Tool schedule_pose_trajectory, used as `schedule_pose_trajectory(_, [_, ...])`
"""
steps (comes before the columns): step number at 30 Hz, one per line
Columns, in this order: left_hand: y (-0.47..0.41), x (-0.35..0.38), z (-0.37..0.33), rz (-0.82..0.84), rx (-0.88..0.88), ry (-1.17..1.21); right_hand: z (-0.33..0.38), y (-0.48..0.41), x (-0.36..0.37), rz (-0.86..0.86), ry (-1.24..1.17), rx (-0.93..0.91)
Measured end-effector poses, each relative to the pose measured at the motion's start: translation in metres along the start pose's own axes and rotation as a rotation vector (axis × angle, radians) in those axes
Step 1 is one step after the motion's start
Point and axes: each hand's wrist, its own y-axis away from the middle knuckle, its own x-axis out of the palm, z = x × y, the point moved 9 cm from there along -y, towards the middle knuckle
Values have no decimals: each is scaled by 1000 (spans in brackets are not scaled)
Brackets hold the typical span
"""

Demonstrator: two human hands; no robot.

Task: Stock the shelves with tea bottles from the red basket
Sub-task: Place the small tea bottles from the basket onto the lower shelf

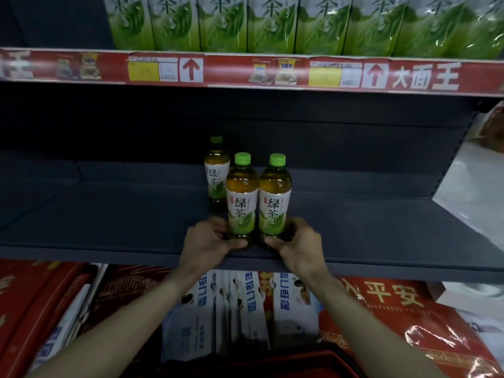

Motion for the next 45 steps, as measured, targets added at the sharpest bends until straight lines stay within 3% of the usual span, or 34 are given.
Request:
schedule_pose_trajectory(13, [-61,9,0,-131,-17,-59,-6,-69,19,-90,20,5])
schedule_pose_trajectory(22, [-77,11,-8,-236,29,-227,-13,-102,35,-124,0,-18])
schedule_pose_trajectory(35, [-85,20,-6,-265,69,-215,-22,-111,40,-153,17,-26])
schedule_pose_trajectory(45, [-74,15,-11,-209,39,-157,-15,-103,43,-76,24,-12])
